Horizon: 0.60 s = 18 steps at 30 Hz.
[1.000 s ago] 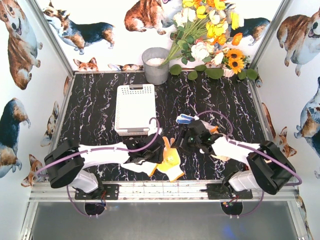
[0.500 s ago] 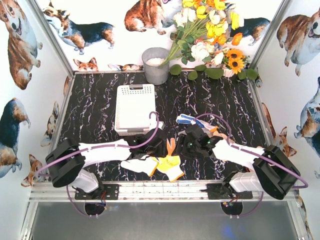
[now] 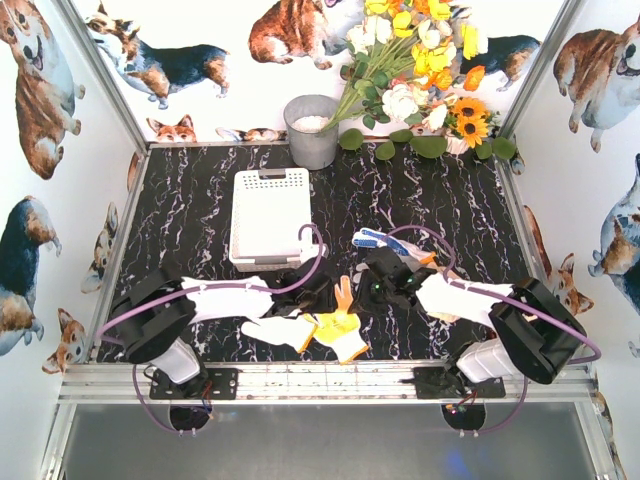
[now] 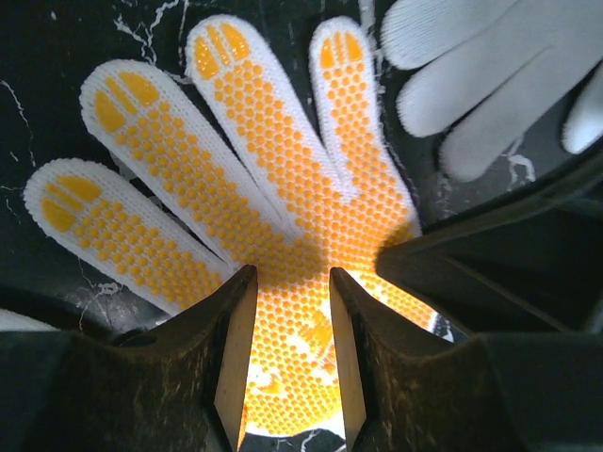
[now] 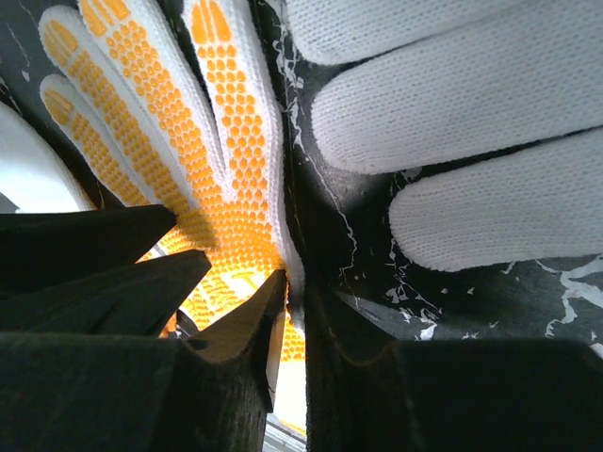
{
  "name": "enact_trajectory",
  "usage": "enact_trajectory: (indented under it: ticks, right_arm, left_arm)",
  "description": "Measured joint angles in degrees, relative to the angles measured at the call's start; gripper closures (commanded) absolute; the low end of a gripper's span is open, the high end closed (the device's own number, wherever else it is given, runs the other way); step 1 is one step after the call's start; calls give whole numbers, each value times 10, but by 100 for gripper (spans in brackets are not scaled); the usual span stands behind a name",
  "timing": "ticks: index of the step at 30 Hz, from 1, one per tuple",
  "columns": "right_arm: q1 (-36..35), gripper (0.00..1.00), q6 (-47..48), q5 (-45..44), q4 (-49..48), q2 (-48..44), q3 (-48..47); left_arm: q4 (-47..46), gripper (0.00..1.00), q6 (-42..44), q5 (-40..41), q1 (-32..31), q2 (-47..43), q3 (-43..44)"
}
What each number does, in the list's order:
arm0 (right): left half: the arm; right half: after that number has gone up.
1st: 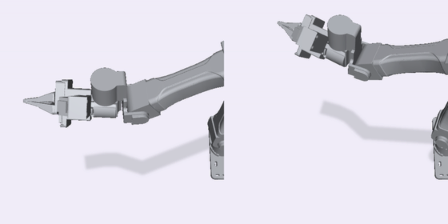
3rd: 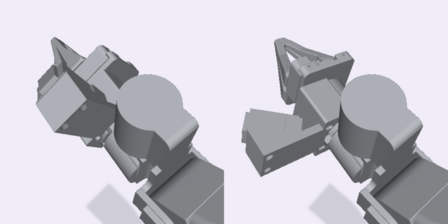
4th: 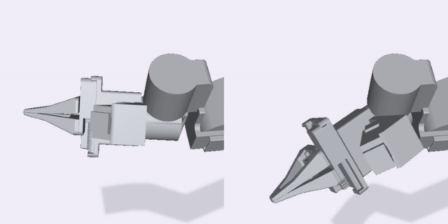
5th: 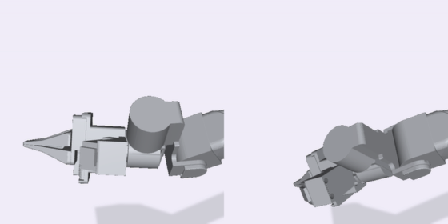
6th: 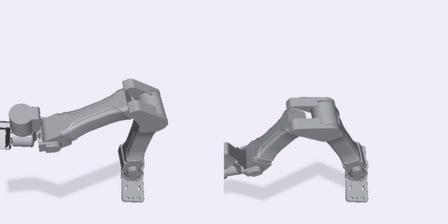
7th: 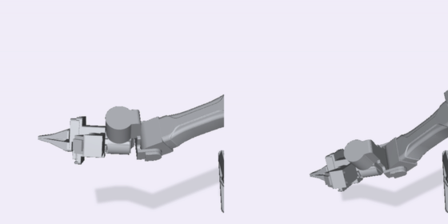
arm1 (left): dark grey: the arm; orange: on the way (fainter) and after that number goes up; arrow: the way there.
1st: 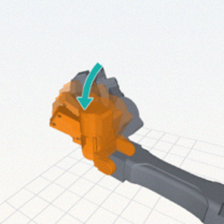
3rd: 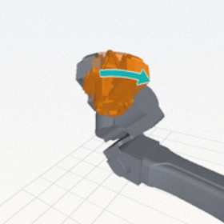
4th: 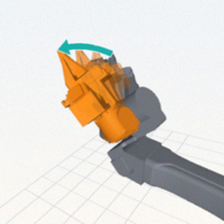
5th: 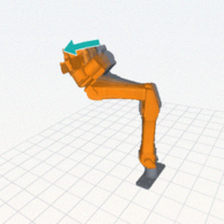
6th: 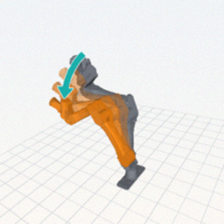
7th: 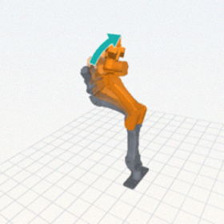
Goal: Put the gloves into the storage basket
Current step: Adjust the glove at the center of the board.
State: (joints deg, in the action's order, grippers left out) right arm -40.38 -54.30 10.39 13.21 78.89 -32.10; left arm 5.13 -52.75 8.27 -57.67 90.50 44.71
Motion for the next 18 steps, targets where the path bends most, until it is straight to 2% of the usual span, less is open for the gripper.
enact_trajectory:
  ticks: [6,18]
  right_arm:
    - [-2,100,-31,-9,-9,-14,21]
    - [-59,100,-111,-62,-22,-33,38]
  left_arm:
    - [-20,70,-2,-3,4,27,4]
    - [-36,72,23,-8,17,76,52]
